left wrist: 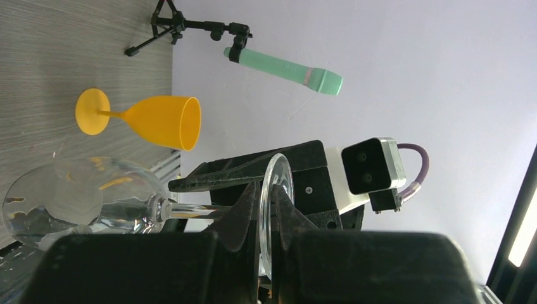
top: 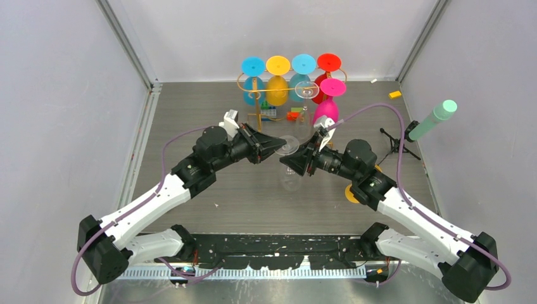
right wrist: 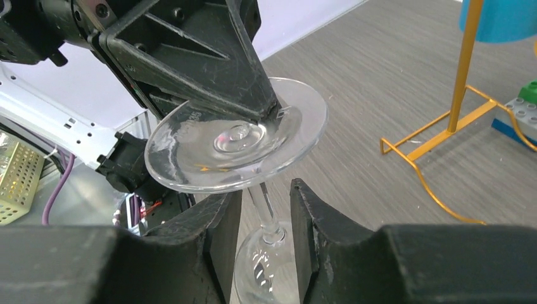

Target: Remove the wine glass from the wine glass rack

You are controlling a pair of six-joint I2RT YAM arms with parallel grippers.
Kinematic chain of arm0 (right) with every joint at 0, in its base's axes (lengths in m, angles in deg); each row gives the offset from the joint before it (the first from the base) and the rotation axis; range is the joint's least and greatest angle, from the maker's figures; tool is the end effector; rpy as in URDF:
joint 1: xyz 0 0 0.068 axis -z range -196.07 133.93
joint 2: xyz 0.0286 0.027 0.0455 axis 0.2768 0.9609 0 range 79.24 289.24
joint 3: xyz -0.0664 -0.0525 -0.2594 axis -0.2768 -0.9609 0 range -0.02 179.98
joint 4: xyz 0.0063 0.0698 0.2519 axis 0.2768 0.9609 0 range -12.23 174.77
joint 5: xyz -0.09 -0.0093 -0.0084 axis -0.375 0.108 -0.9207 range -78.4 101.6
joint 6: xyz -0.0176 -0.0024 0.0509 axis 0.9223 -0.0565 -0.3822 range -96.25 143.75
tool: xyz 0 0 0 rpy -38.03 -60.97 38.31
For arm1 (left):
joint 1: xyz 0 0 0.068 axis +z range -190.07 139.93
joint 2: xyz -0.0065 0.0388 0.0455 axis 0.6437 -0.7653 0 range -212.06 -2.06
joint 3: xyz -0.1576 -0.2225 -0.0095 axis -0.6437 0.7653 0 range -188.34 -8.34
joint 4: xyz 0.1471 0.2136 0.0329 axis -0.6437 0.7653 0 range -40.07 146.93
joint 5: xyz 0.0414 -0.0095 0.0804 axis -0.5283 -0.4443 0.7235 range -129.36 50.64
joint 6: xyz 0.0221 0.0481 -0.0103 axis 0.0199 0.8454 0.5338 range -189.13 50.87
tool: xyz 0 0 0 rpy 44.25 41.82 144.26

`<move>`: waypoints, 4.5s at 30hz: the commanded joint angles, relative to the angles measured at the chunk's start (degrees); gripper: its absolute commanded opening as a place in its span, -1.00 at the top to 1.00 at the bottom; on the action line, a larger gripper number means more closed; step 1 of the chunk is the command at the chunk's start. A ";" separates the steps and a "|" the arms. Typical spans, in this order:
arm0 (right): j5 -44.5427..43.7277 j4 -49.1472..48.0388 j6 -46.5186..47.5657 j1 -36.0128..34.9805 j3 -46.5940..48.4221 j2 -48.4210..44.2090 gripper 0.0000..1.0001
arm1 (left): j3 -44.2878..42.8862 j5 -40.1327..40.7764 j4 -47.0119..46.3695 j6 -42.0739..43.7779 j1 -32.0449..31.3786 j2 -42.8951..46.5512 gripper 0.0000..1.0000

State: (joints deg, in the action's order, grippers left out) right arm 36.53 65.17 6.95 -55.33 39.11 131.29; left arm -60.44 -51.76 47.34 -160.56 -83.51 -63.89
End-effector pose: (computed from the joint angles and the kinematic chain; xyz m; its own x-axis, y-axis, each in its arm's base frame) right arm 0.1578 0.1483 0.3247 -0.2643 0.1225 -0.9566 -0.8606 0.4178 0.2912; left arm 0.1797 -0.1809 0.3505 -0.8238 -0.5646 0.0515 -0.1108 0.0712 -0.9913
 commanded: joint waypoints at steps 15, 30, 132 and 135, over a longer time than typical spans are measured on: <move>-8.98 -17.05 -8.55 -1.03 -1.48 0.61 0.99 | -0.80 1.76 -4.23 0.99 -0.15 4.55 0.07; -38.70 -28.37 -19.18 -1.09 -5.39 -10.96 0.99 | 6.38 7.28 -3.84 6.11 -0.15 8.24 -0.77; -58.25 39.97 -33.78 -1.60 9.66 -27.42 -0.30 | -28.11 16.55 44.36 52.77 -14.44 -8.35 1.00; -62.52 44.85 -31.89 -1.60 12.31 -27.82 -0.29 | -35.64 18.11 50.24 57.03 -17.80 -15.67 1.00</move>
State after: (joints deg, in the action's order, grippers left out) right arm -17.57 100.80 -29.57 -56.78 47.09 104.21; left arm -87.23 -39.39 86.86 -112.92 -97.78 -73.44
